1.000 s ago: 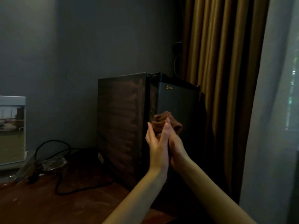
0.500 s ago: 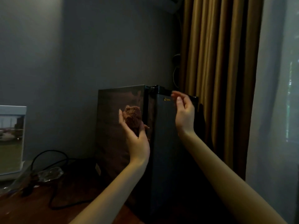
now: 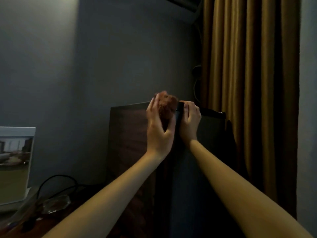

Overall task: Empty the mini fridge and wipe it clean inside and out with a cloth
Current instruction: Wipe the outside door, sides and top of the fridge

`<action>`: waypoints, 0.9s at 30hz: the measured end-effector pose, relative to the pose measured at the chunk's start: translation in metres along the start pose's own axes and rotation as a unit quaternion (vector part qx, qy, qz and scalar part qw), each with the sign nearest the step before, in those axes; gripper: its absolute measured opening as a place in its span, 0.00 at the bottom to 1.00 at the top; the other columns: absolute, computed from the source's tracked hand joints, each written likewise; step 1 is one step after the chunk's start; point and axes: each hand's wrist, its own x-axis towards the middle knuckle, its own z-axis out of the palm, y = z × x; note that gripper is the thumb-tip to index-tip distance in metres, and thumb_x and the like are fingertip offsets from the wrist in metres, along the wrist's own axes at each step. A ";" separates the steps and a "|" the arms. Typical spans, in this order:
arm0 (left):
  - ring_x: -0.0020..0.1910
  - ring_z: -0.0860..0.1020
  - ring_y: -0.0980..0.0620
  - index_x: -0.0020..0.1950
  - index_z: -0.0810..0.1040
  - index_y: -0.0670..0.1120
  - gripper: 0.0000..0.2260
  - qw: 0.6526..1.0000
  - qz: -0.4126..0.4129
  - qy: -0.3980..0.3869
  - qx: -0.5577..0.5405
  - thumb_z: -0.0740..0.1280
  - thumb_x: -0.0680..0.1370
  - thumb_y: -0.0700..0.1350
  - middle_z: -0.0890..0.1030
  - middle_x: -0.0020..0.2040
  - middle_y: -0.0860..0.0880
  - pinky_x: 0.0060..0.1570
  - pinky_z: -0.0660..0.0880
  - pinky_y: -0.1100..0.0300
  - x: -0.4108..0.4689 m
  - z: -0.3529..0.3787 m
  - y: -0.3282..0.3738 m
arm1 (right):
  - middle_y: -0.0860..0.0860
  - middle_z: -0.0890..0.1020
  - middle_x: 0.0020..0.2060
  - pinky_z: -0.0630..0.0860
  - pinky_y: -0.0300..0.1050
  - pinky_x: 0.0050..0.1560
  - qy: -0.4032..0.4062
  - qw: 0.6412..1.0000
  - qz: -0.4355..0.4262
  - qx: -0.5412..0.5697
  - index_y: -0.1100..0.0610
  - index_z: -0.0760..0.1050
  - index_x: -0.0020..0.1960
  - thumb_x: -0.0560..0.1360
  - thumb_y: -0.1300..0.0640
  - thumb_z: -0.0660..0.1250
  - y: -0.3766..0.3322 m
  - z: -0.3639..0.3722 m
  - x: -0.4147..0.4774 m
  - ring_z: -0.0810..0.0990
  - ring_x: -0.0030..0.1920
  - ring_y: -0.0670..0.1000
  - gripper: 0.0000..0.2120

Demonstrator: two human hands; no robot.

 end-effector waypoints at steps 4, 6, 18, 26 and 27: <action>0.77 0.48 0.60 0.78 0.59 0.44 0.25 0.998 -0.032 -0.052 -0.004 0.60 0.82 0.48 0.58 0.78 0.52 0.76 0.49 0.58 0.029 0.029 -0.002 | 0.37 0.73 0.44 0.67 0.55 0.64 0.005 0.999 -0.035 0.008 0.50 0.72 0.51 0.82 0.59 0.58 0.009 0.001 0.001 0.73 0.54 0.41 0.07; 0.76 0.47 0.63 0.78 0.58 0.44 0.24 0.999 -0.021 -0.038 -0.002 0.59 0.83 0.44 0.55 0.79 0.53 0.76 0.50 0.61 0.029 0.031 -0.012 | 0.38 0.74 0.44 0.68 0.56 0.64 0.007 0.999 -0.035 0.017 0.49 0.71 0.50 0.82 0.58 0.56 0.009 0.002 0.002 0.73 0.52 0.40 0.07; 0.78 0.46 0.59 0.77 0.48 0.48 0.29 0.991 0.031 -0.108 0.066 0.59 0.81 0.39 0.47 0.79 0.52 0.75 0.49 0.63 -0.043 0.006 -0.038 | 0.48 0.76 0.48 0.67 0.60 0.64 -0.012 1.000 -0.007 0.005 0.57 0.75 0.52 0.81 0.51 0.51 0.014 0.003 0.003 0.75 0.56 0.51 0.15; 0.77 0.51 0.61 0.78 0.56 0.46 0.24 0.999 -0.010 -0.011 0.031 0.58 0.82 0.45 0.53 0.79 0.53 0.74 0.53 0.64 -0.001 0.022 -0.032 | 0.44 0.75 0.46 0.65 0.57 0.64 -0.015 0.999 -0.021 0.031 0.53 0.74 0.51 0.82 0.53 0.52 0.009 0.001 0.000 0.70 0.54 0.41 0.13; 0.77 0.53 0.60 0.77 0.59 0.46 0.24 0.999 -0.017 0.015 0.042 0.58 0.82 0.47 0.56 0.78 0.52 0.75 0.54 0.64 -0.010 0.023 -0.032 | 0.43 0.74 0.46 0.64 0.56 0.65 -0.016 0.999 -0.018 0.030 0.53 0.74 0.51 0.81 0.53 0.52 0.010 0.001 0.000 0.69 0.53 0.39 0.13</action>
